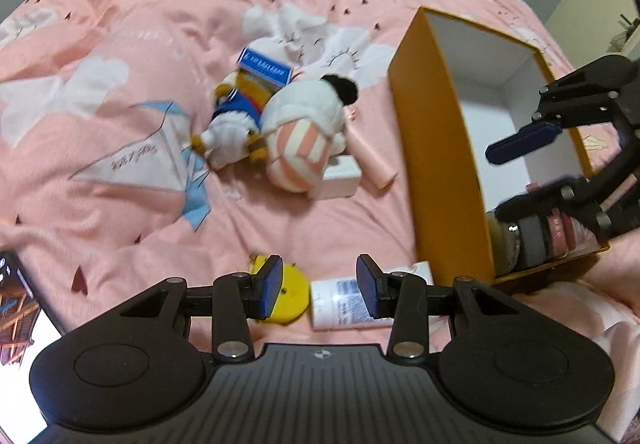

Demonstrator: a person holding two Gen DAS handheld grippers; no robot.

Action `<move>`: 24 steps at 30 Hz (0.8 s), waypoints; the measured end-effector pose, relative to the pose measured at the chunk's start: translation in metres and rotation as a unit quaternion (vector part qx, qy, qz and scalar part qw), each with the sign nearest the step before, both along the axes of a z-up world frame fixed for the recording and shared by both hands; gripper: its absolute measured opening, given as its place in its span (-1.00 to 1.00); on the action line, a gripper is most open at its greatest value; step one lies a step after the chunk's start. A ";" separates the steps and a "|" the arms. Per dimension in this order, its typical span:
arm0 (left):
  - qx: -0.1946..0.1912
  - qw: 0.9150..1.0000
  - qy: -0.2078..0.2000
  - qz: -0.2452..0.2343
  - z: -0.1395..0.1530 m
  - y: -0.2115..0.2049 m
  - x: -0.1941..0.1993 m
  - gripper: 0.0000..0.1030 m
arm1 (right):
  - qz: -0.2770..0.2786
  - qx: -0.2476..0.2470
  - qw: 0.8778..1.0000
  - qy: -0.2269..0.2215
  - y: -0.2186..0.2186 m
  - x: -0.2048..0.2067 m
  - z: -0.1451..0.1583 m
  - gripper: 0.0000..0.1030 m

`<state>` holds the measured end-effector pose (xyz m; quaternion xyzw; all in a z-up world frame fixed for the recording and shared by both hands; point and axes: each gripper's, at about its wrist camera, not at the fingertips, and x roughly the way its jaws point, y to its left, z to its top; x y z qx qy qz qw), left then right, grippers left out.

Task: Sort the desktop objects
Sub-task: 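Move the right gripper to the white Vaseline tube and close on it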

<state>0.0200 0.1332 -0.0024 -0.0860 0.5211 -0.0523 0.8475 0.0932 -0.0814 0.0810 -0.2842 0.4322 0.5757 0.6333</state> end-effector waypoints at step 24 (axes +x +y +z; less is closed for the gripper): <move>0.091 0.994 0.045 -0.035 -0.041 -0.028 -0.017 -0.09 | 0.148 -0.327 0.932 0.054 0.125 -0.016 -0.159 0.02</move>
